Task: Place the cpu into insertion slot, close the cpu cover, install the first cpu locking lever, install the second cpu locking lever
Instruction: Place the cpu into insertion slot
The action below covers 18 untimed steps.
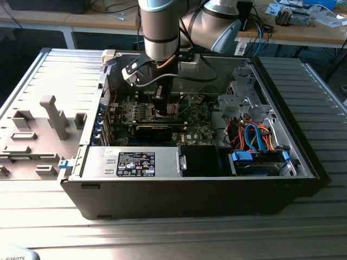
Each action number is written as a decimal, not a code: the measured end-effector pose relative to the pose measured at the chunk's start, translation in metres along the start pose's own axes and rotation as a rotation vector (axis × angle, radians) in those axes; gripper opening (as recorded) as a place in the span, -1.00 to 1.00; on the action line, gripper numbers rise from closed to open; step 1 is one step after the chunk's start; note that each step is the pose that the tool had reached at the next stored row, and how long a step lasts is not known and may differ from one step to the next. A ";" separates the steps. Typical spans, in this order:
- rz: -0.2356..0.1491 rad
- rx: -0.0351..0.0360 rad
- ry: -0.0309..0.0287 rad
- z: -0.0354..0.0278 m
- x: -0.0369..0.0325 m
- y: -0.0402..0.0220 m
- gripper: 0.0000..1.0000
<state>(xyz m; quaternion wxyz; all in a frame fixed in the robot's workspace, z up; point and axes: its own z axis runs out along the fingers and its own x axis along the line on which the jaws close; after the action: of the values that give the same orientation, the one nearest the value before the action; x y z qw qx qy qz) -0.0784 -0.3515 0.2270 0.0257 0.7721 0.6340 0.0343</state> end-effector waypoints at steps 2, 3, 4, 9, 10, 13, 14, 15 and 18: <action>-0.055 0.0011 0.0045 0.0021 -0.0001 -0.0002 0.08; -0.072 0.0015 0.0059 0.0026 -0.0001 -0.0002 0.08; -0.098 0.0020 0.0082 0.0037 0.0003 -0.0004 0.08; -0.134 0.0040 0.0193 0.0099 0.0058 -0.0021 0.08; -0.139 0.0042 0.0218 0.0106 0.0062 -0.0023 0.08; -0.144 0.0043 0.0224 0.0133 0.0058 -0.0043 0.08; -0.144 0.0043 0.0225 0.0139 0.0058 -0.0044 0.08; -0.144 0.0044 0.0224 0.0155 0.0058 -0.0046 0.08; -0.144 0.0044 0.0223 0.0189 0.0061 -0.0050 0.08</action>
<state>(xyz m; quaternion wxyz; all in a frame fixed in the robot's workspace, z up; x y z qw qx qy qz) -0.0805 -0.3445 0.2079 0.0193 0.7242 0.6881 0.0396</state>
